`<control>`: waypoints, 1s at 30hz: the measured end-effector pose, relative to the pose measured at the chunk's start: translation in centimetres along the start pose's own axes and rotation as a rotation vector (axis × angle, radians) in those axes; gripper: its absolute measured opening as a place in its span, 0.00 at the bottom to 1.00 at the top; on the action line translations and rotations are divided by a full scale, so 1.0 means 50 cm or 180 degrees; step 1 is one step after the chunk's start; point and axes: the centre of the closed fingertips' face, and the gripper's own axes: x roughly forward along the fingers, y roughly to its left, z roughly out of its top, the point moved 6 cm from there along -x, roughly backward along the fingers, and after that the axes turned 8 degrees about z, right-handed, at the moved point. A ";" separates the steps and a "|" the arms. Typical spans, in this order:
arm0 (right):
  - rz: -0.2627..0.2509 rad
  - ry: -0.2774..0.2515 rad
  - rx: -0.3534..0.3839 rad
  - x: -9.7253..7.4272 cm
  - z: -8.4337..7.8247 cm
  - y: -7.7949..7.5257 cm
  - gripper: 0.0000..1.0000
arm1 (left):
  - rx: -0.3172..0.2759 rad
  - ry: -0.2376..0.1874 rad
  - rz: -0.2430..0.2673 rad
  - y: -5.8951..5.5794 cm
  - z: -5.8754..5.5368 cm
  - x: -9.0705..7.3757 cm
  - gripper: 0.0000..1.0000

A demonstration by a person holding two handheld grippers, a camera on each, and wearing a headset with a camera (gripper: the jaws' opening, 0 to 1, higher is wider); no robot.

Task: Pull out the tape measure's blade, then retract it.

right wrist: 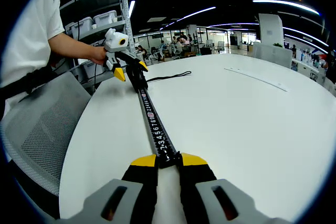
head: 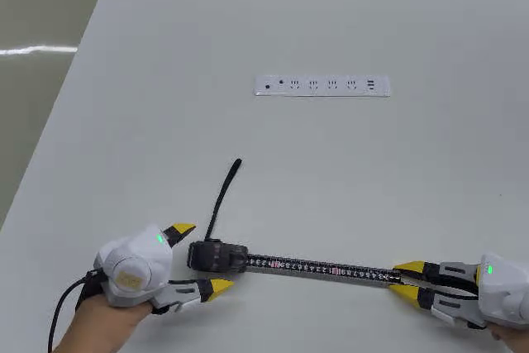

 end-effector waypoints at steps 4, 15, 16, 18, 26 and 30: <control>-0.0011 -0.0006 0.0009 0.000 -0.001 0.000 0.15 | -0.0204 -0.0018 0.0172 0.004 -0.003 0.001 0.72; -0.0025 -0.0008 0.0011 0.002 -0.001 0.001 0.15 | -0.0705 -0.0105 0.0589 -0.007 0.005 -0.002 0.75; -0.0026 -0.0011 0.0014 0.002 -0.001 0.001 0.15 | -0.0746 -0.0086 0.0618 -0.007 0.004 -0.002 0.75; -0.0024 -0.0018 0.0021 0.002 -0.001 0.001 0.15 | -0.0795 -0.0032 0.0742 -0.003 -0.001 -0.006 0.76; -0.0021 -0.0027 0.0039 0.002 0.000 0.000 0.15 | -0.1106 -0.0040 0.0786 -0.015 -0.001 -0.006 0.81; -0.0025 -0.0037 0.0054 0.001 -0.002 -0.001 0.14 | -0.1263 -0.0029 0.0817 -0.024 -0.001 -0.001 0.82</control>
